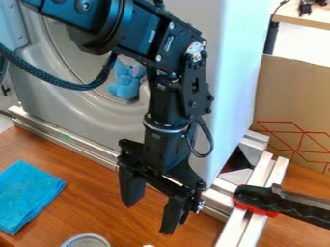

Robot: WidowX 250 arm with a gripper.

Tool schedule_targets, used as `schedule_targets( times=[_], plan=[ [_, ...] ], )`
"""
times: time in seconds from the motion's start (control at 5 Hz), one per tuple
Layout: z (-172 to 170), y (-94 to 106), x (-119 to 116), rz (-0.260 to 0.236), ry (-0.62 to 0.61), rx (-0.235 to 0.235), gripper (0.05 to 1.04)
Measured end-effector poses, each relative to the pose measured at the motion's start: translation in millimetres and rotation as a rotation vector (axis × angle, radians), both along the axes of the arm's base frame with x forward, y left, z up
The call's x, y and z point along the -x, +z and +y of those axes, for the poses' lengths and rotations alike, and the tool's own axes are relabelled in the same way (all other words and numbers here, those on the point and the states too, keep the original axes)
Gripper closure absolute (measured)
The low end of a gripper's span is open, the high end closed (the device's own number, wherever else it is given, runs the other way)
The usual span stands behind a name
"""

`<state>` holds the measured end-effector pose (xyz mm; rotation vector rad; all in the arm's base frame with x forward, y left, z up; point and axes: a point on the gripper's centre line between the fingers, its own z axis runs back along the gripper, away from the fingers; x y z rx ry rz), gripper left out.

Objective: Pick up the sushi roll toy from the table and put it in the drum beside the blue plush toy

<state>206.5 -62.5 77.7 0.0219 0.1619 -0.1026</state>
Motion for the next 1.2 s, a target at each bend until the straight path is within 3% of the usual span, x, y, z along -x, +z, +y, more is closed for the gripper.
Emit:
schedule_targets(
  times=[0.2,0.4,0.6,0.8,1.2],
  plan=[
    [1,-4.1,2,0.017,-0.001,-0.006,0.083],
    [6,-17.0,2,0.032,-0.121,-0.023,0.083],
    [5,-28.7,6,-0.012,-0.284,-0.079,0.083],
    [8,-29.9,8,-0.106,-0.326,-0.09,0.083],
    [11,-44.6,12,-0.145,-0.335,0.005,0.083]
  ],
)
